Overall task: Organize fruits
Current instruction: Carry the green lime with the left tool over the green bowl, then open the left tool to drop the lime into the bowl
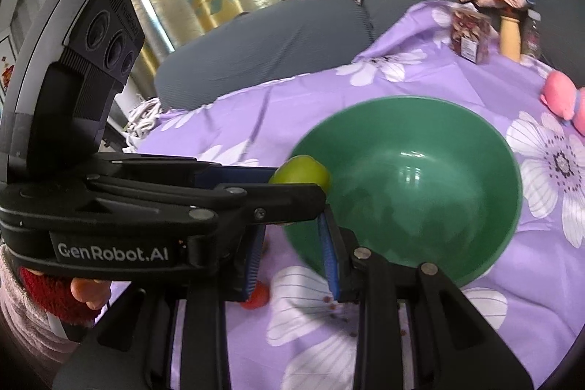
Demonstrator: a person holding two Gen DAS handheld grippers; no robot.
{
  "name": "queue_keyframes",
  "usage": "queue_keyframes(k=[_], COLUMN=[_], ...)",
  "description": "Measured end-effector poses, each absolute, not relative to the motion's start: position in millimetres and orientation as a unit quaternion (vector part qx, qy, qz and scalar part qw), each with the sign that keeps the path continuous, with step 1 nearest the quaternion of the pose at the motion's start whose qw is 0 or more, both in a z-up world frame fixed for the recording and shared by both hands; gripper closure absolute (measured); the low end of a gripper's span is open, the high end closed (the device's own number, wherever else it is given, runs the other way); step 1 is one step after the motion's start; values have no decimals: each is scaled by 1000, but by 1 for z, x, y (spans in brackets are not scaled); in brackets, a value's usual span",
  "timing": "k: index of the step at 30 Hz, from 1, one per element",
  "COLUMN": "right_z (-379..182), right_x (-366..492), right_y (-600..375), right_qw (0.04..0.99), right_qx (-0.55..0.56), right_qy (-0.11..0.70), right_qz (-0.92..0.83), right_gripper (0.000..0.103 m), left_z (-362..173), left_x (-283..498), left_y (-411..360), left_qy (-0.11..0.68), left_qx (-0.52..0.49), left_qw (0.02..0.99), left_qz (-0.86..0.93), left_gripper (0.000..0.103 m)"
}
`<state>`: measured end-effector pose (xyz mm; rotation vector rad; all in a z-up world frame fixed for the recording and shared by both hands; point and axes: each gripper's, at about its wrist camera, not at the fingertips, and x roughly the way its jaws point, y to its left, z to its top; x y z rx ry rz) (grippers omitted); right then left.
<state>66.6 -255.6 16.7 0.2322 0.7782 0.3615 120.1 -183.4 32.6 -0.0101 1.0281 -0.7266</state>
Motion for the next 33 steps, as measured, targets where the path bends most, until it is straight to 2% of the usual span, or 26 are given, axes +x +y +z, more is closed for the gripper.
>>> queue_keyframes(k=[15,19,23,30,32,33], right_z=[7,11,17,32,36,38], right_x=[72,68,60,43,38,35], right_y=[-263,-261,-260,-256,-253,-251], right_qw=[902,907,915,925,926,927], right_qx=[96,79,58,34,30,27], right_qy=[395,391,381,365,362,361], right_qz=[145,134,116,100,100,98], right_gripper=[71,67,56,45,42,42], left_z=[26,29,35,46,49,51], left_x=[130,128,124,110,103,99], left_y=[-195,-190,-182,-157,-149,-142], left_qy=[495,493,484,472,468,465], left_qx=[1,9,14,15,12,8], left_qw=[802,810,821,839,843,846], left_qz=[-333,-318,-301,-271,-265,-262], left_gripper=[69,69,58,55,35,32])
